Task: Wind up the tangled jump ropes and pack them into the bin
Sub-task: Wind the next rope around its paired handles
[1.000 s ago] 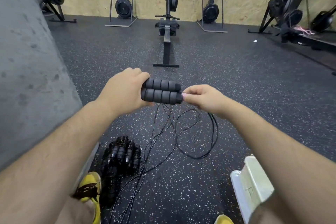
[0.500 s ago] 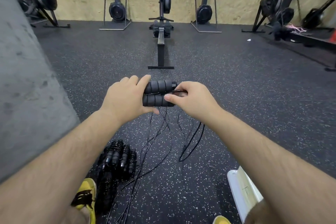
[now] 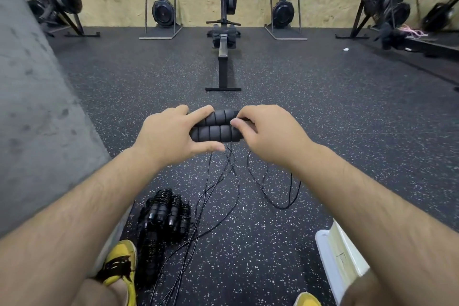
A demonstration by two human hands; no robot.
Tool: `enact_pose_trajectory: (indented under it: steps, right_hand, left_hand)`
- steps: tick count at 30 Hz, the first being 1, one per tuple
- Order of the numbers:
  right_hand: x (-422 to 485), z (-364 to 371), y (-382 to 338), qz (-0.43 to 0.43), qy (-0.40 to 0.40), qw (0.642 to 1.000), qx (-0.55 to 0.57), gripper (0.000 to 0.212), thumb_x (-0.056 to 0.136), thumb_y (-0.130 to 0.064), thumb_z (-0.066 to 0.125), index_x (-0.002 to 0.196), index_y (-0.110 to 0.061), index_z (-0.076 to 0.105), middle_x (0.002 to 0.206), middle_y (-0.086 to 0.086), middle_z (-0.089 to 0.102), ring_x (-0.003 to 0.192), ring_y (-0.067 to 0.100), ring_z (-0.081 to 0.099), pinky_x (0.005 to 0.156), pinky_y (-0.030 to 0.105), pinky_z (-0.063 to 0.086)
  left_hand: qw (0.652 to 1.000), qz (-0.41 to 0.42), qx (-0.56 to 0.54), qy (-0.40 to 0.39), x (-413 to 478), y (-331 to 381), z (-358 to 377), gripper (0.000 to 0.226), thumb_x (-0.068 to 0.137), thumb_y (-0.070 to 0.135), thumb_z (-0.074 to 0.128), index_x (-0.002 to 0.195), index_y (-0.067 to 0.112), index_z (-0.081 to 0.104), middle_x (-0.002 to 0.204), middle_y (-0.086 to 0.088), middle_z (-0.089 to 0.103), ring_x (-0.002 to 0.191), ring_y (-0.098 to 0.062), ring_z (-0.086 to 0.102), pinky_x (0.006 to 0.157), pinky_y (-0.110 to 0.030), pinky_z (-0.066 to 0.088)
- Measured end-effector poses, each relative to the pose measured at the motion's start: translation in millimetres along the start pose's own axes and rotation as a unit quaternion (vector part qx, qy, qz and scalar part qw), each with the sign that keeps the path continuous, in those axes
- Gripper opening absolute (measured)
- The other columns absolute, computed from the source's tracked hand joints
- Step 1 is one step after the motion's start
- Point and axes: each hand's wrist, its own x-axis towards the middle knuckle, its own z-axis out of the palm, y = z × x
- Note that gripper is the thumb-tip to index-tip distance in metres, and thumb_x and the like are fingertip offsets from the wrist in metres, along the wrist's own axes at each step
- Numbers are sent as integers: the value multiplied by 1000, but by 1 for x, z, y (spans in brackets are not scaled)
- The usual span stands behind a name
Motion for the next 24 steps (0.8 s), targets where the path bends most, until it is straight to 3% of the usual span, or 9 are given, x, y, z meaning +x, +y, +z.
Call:
enact_pose_trajectory:
  steps: [3,10,12,14,15,17,19,24]
  right_hand:
    - [0,-6,1,25,-7,999,35,15,100,-36,51,100,-23,57,77,-4,59,79,25,56,67,35,43]
    - [2,-8,-4,12,-54,998,-2,14,101,-37,48,100,-23,51,91,0,63,90,27,58,72,36,42]
    - [3,-11,-3,-2,-88,996,-31,41,92,-56,57,120,-27,51,90,-4,64,94,26,62,71,34,43]
    - [3,-15,-2,-5,-133,986,-103,85,71,-79,64,141,-38,40,107,-6,68,106,22,62,80,33,45]
    - [4,-14,-1,-2,-148,980,-136,96,63,-85,64,144,-42,37,115,-8,67,110,21,61,85,34,47]
    - [4,-9,1,-4,-147,976,-161,89,58,-87,64,134,-46,44,109,-9,66,106,19,62,85,35,50]
    - [4,0,0,-15,-135,976,-171,70,60,-82,64,114,-40,52,94,-9,58,92,20,62,76,34,48]
    - [3,9,-3,-8,-149,978,-148,44,65,-64,65,92,-34,49,84,-9,49,83,20,58,66,30,40]
  left_hand:
    - [1000,0,-18,14,-2,5,-1,79,70,100,30,131,52,47,87,11,54,88,-18,64,68,-33,53]
    - [999,31,4,18,-2,2,6,69,70,94,42,122,49,52,84,10,51,84,-18,60,62,-29,42]
    - [998,54,10,33,-1,-1,7,70,70,92,41,120,46,57,82,8,51,79,-21,60,59,-29,43]
    - [995,83,7,50,-3,-2,7,71,71,89,42,120,41,60,80,7,53,74,-25,60,57,-31,46]
    - [994,96,7,58,-3,-1,6,71,72,89,43,120,39,61,79,6,54,73,-25,61,56,-31,47]
    - [991,117,10,62,-4,2,4,70,73,88,44,118,38,62,79,7,54,73,-24,61,56,-31,48]
    - [991,125,-2,57,-6,4,3,69,73,88,45,118,39,62,80,9,55,76,-23,63,58,-33,50]
    - [993,120,3,8,-5,4,3,81,71,91,40,117,28,62,93,7,64,86,-24,66,72,-40,53]
